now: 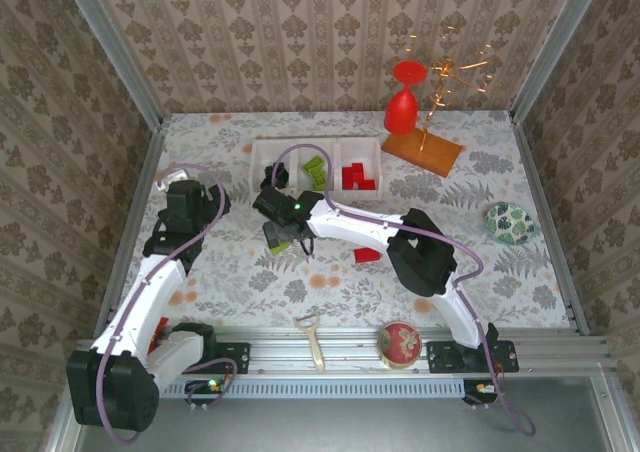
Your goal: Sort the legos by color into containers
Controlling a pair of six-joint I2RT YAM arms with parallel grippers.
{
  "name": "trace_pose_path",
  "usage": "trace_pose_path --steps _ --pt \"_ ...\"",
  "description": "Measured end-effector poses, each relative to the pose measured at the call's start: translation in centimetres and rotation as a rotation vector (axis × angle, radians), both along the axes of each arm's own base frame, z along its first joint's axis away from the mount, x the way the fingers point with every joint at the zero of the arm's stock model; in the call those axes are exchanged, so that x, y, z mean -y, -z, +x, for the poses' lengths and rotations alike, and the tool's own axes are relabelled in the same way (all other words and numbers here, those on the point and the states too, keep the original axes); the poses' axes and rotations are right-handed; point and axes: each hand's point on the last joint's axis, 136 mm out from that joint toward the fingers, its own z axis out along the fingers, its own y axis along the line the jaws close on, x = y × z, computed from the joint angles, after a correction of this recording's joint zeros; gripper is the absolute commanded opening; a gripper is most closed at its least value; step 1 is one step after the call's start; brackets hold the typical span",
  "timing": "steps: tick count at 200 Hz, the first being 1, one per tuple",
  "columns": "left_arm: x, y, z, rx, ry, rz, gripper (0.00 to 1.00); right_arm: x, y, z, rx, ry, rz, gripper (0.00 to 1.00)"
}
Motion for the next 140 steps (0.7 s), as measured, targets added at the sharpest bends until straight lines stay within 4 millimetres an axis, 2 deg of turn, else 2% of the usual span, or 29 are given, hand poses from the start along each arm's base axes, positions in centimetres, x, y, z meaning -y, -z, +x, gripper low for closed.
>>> trace_pose_path --steps 81,140 --pt "-0.4 0.2 -0.4 0.003 -0.010 -0.008 1.00 -3.0 1.0 1.1 0.018 -0.055 -0.004 1.00" --pt "-0.3 0.7 -0.5 -0.008 -0.003 -0.014 1.00 -4.3 1.6 2.4 0.041 -0.062 -0.041 1.00"
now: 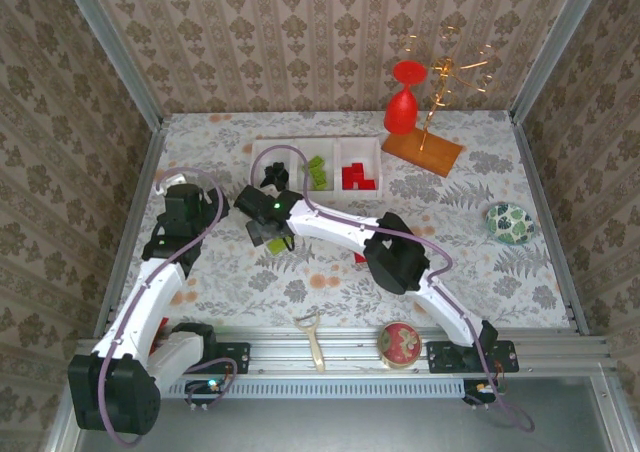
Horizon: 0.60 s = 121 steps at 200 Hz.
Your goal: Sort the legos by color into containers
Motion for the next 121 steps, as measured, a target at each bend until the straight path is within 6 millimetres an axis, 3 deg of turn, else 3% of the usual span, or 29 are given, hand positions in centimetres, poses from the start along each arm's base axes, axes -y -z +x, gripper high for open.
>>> trace_pose_path --steps 43,95,121 --pt "-0.1 0.0 0.0 0.002 -0.002 -0.003 1.00 0.9 2.1 -0.2 -0.027 0.002 -0.079 1.00" --pt "0.0 -0.1 0.1 0.005 0.003 -0.008 1.00 1.9 2.7 -1.0 -0.050 0.009 -0.113 1.00" --pt "0.0 0.0 0.1 0.007 -0.001 -0.016 1.00 3.3 2.7 -2.0 -0.068 0.019 -0.132 0.99"
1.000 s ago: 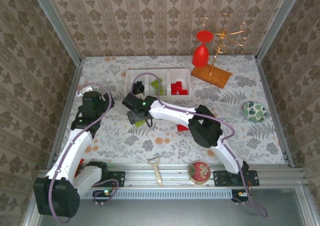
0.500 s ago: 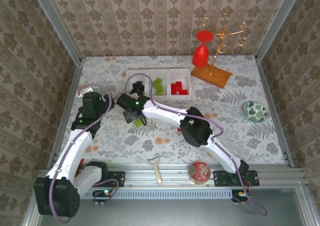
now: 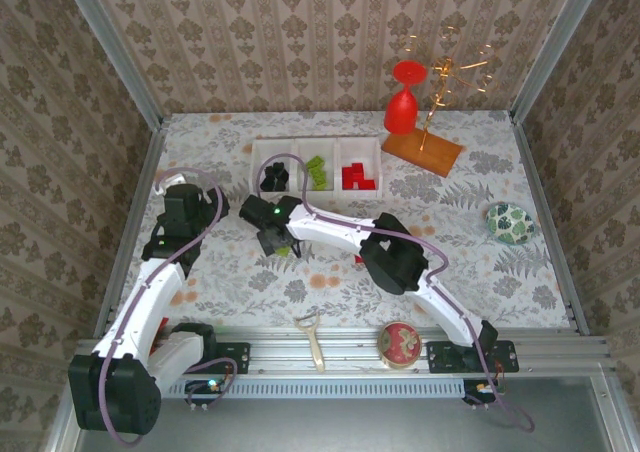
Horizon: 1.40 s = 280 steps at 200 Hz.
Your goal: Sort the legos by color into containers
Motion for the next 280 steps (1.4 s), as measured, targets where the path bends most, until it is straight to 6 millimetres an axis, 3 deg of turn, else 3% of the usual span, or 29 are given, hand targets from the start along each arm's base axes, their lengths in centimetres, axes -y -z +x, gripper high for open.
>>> trace_pose_path --steps 62,111,230,280 --pt "0.1 0.1 0.0 0.002 -0.001 -0.016 1.00 1.4 0.4 -1.2 -0.036 0.027 0.025 0.82" --pt "0.0 0.4 -0.1 -0.004 -0.004 -0.020 1.00 0.9 0.9 -1.3 -0.080 0.027 0.123 0.73" --pt "0.0 0.4 -0.1 -0.006 -0.005 -0.021 1.00 -0.5 0.7 -1.0 -0.099 -0.096 0.143 0.47" --pt "-0.1 0.4 0.0 -0.005 -0.006 -0.024 1.00 -1.2 0.5 -1.1 -0.104 -0.123 0.164 0.42"
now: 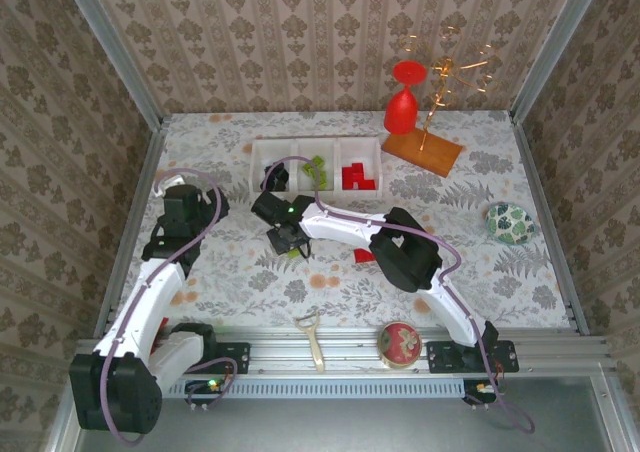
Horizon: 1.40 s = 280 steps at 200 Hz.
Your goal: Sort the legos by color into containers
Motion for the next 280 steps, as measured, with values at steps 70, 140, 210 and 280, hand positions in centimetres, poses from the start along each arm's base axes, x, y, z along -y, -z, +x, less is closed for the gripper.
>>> trace_pose_path --steps 70,140,210,280 --pt "0.2 -0.1 0.2 0.008 0.008 -0.007 1.00 -0.1 -0.1 0.0 0.002 -0.003 0.004 0.32" --pt "0.2 -0.1 0.2 0.008 0.008 -0.007 1.00 1.0 -0.7 -0.5 0.000 0.001 0.003 0.20" --pt "0.2 -0.2 0.2 0.009 0.007 -0.007 1.00 3.8 -7.2 2.8 0.081 0.085 0.128 0.16" --pt "0.0 -0.4 0.2 0.016 0.005 -0.010 1.00 7.3 -12.3 10.2 0.228 0.182 0.195 0.17"
